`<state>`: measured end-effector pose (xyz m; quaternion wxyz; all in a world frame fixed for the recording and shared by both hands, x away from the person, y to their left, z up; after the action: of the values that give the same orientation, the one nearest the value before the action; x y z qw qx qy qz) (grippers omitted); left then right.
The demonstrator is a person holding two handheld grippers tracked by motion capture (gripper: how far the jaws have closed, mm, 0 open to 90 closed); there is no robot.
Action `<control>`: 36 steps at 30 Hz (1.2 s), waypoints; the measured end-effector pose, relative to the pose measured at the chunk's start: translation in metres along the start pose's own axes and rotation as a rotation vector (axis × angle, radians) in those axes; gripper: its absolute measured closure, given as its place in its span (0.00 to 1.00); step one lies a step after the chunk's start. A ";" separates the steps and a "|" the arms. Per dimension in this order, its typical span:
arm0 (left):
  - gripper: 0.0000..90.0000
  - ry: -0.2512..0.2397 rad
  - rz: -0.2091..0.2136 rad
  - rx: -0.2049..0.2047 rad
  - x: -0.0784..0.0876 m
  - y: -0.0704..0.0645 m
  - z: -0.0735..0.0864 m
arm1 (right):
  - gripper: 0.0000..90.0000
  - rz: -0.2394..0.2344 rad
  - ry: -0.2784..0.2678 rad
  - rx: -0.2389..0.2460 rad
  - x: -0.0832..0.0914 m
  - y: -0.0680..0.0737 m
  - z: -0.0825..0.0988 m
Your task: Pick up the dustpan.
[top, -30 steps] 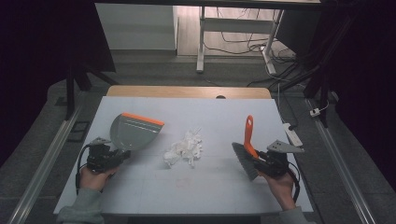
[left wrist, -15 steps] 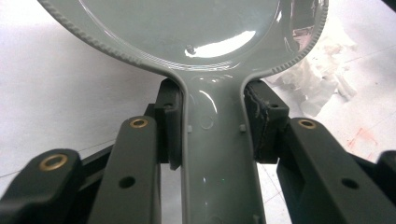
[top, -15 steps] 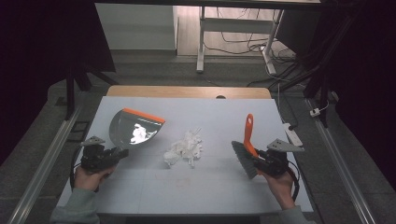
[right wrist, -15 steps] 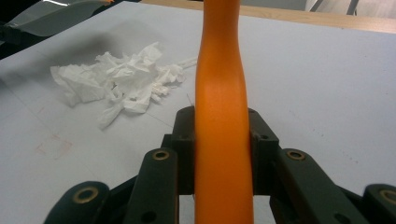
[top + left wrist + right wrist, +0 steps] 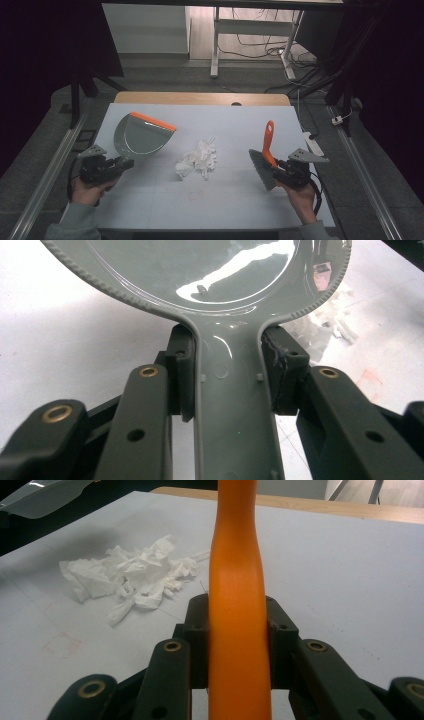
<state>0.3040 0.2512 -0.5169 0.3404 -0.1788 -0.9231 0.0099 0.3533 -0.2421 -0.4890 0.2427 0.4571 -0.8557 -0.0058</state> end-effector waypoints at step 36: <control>0.68 0.050 0.123 -0.201 0.026 -0.005 0.025 | 0.78 -0.004 0.010 0.021 -0.004 0.003 -0.003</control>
<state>0.2685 0.2583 -0.5191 0.3424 -0.2685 -0.8979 -0.0664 0.3542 -0.2361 -0.4870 0.2421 0.4613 -0.8536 0.0048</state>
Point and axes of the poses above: each handheld gripper's, and its own axes: x roughly backward along the jaws, z roughly out of its underside, y roughly to its left, the point moved 6 cm from there along -x, roughly forward along the jaws, and after that the axes turned 13 degrees about -z, right-handed, at the moved point
